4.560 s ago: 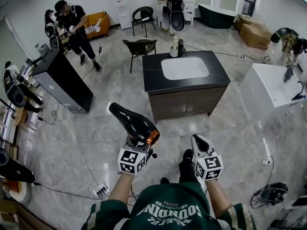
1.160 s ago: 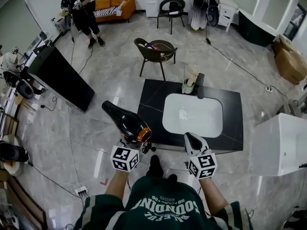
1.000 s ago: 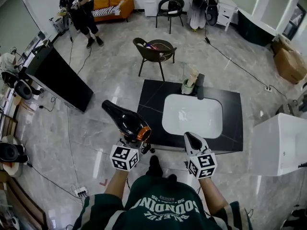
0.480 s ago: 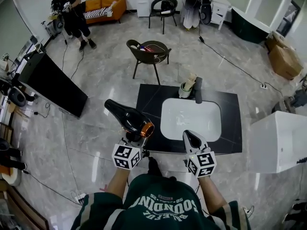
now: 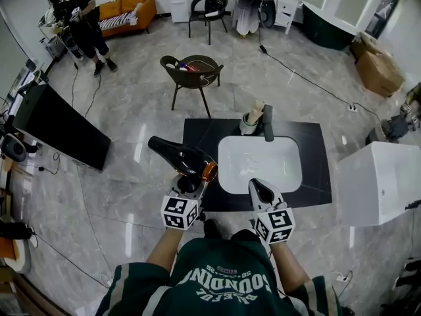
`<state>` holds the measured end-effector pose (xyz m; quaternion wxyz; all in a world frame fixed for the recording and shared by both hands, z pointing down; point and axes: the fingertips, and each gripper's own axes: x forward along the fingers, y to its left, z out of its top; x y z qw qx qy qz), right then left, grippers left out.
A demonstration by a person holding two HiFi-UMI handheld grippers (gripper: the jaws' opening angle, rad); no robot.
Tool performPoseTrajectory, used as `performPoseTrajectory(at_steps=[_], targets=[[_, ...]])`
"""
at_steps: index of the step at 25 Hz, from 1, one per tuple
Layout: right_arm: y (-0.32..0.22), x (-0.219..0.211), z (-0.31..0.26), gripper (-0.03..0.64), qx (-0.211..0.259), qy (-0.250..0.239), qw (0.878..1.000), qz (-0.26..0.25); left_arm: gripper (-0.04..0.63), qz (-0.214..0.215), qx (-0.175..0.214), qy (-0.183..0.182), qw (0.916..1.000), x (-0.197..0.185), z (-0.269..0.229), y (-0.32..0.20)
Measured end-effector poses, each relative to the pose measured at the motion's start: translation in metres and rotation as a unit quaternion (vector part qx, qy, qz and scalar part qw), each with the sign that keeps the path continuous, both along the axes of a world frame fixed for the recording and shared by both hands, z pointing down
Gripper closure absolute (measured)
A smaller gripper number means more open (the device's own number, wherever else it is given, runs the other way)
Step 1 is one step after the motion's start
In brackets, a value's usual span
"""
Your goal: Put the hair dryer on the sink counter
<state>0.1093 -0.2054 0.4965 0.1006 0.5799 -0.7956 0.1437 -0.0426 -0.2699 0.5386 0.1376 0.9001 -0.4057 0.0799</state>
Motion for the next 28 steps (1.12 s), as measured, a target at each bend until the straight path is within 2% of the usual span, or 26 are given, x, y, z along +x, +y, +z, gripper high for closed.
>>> performPoseTrajectory(at_steps=[10,20,28], targets=[[-0.022,0.013,0.009,0.572,-0.011,-0.001,1.0,0.005,0.397,0.002,-0.01,-0.005,0.9999,0.021,0.016,-0.032],[-0.091,0.025,0.01,0.572,-0.02,-0.008,0.999,-0.043,0.397,-0.037,-0.048,-0.013,0.9981,0.036,0.041,-0.078],[-0.121,0.039,0.026,0.573,-0.045,-0.01,0.997,-0.062,0.397,-0.058,-0.072,-0.021,0.9955,0.05,0.064,-0.112]])
